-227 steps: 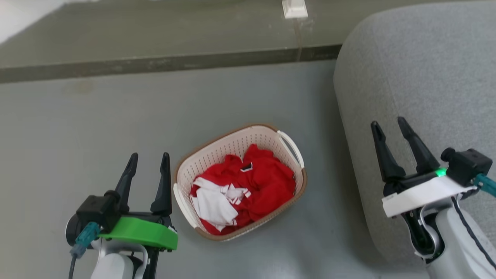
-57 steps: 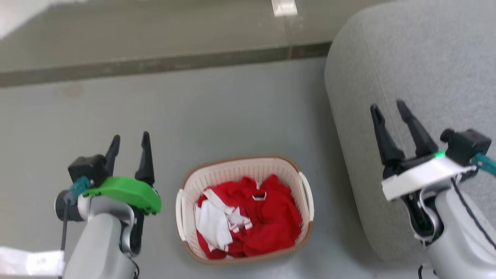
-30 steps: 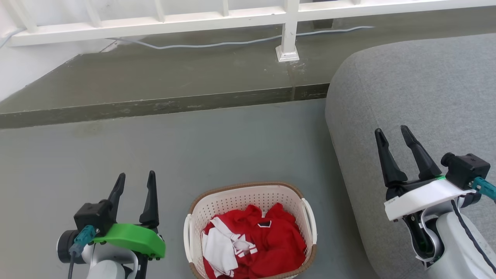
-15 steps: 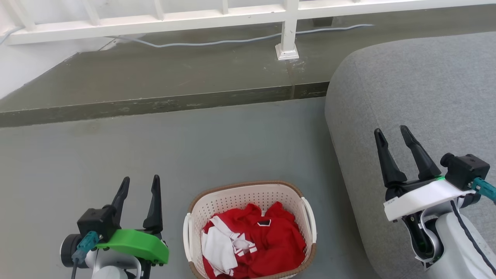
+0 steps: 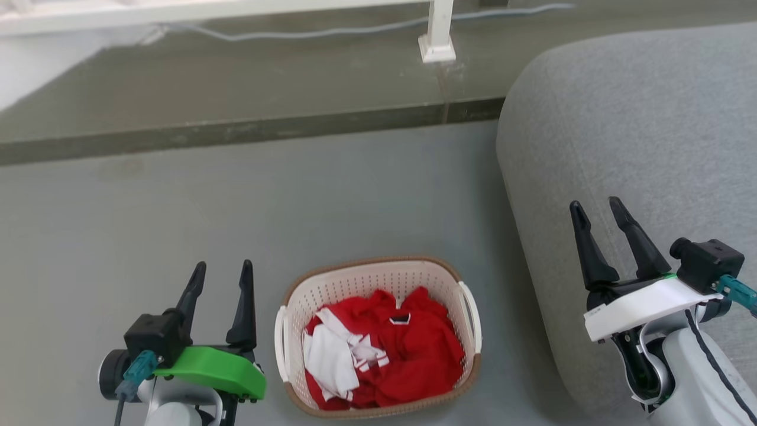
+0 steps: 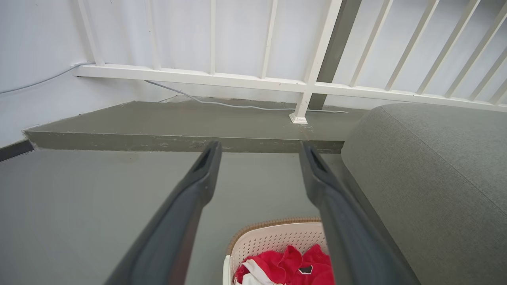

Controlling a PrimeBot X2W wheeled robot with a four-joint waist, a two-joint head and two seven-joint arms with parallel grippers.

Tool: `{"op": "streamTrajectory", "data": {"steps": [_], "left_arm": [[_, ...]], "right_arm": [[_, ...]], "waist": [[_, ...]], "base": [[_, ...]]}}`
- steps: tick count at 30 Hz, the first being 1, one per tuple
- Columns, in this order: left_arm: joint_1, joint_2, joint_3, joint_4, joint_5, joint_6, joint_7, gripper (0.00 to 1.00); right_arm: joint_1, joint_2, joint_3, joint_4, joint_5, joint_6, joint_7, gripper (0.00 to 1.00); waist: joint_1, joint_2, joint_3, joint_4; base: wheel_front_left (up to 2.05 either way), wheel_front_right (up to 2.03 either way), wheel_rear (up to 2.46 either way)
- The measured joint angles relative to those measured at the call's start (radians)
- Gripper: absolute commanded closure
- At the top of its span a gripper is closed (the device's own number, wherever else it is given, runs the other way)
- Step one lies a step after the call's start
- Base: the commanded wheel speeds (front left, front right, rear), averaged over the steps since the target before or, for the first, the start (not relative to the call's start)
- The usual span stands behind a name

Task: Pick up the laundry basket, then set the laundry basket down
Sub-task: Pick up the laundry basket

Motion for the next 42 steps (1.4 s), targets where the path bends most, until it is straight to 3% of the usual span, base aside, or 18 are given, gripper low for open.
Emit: {"op": "streamTrajectory", "data": {"steps": [22,42], "left_arm": [[-0.213,0.0,-0.094,0.195,-0.006,0.009,0.0,0.0],[-0.508,-0.005,-0.221,0.469,-0.139,0.018,0.026,0.0]], "right_arm": [[-0.173,0.012,0.077,0.224,0.072,0.0,0.0,0.0],[-0.382,0.021,0.148,0.464,0.193,0.0,0.057,0.0]], "waist": [[0.0,0.0,0.27,0.045],[0.0001,0.0,0.544,0.09]], "base": [[0.0,0.0,0.0],[0.0,0.0,0.0]]}}
